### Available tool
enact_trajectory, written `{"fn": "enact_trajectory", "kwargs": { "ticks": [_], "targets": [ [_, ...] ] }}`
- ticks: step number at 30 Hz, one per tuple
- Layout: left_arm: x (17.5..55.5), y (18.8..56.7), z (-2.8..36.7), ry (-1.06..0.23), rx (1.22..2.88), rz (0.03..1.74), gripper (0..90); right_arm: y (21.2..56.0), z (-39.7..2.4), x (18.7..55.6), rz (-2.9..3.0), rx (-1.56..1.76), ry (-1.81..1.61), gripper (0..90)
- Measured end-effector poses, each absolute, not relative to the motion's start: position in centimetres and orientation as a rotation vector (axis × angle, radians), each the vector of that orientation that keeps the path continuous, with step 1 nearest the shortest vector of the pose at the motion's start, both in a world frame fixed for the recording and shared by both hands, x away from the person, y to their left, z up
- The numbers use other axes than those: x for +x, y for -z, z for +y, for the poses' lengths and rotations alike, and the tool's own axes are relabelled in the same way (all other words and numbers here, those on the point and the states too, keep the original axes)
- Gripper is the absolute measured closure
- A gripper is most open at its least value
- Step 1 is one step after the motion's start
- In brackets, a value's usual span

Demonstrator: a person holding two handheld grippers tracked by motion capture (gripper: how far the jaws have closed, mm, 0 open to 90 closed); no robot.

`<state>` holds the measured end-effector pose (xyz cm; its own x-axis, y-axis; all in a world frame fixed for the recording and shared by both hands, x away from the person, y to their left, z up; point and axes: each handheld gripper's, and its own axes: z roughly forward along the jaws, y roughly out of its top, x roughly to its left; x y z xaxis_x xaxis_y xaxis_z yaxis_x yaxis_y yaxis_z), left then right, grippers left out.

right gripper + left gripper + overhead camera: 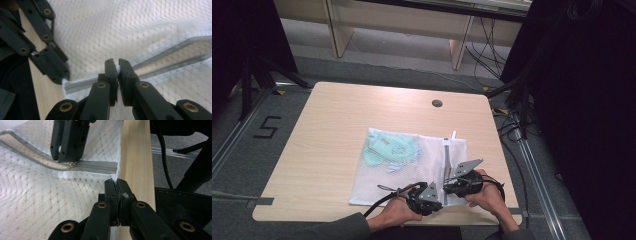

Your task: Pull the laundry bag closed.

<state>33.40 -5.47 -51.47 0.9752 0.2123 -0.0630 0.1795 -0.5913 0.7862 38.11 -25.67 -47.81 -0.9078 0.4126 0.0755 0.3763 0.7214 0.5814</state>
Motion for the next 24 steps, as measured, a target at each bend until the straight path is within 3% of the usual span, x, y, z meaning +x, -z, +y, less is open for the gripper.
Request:
{"fn": "enact_trajectory", "kwargs": {
  "ticks": [24],
  "targets": [
    [33.6, 51.4, -5.2, -0.032, 2.201, 0.308, 88.1, 47.6, -25.5, 40.1, 2.822, 0.674, -0.932, 86.6]
  ]
}}
